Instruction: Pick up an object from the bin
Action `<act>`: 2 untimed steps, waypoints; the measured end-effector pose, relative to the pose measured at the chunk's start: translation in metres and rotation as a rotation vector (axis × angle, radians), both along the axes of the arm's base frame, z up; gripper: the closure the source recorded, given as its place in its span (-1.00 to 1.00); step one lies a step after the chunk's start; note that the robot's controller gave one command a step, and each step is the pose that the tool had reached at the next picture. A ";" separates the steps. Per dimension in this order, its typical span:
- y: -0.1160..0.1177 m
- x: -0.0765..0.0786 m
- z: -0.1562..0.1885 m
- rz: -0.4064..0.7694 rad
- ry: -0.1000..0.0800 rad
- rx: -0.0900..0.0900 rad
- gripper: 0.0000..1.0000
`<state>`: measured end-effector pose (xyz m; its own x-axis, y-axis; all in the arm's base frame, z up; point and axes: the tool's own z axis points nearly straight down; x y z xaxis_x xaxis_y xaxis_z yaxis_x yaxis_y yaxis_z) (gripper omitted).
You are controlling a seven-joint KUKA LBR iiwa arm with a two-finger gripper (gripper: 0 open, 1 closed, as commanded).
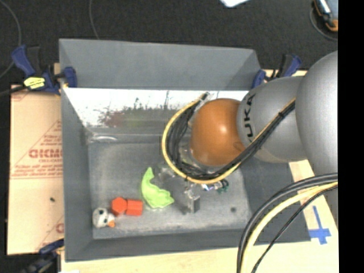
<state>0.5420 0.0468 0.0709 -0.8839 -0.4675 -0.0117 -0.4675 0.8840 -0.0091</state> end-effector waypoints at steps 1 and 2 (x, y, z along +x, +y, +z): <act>0.036 0.012 0.000 0.182 -0.001 0.000 -1.00; 0.073 0.013 0.000 0.381 -0.007 -0.003 1.00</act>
Offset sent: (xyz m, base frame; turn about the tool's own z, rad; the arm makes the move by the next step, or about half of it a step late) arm 0.0117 0.0734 -0.0009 -0.3835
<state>0.5551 0.1200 0.0708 -0.6465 -0.7628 -0.0152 -0.7626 0.6467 -0.0161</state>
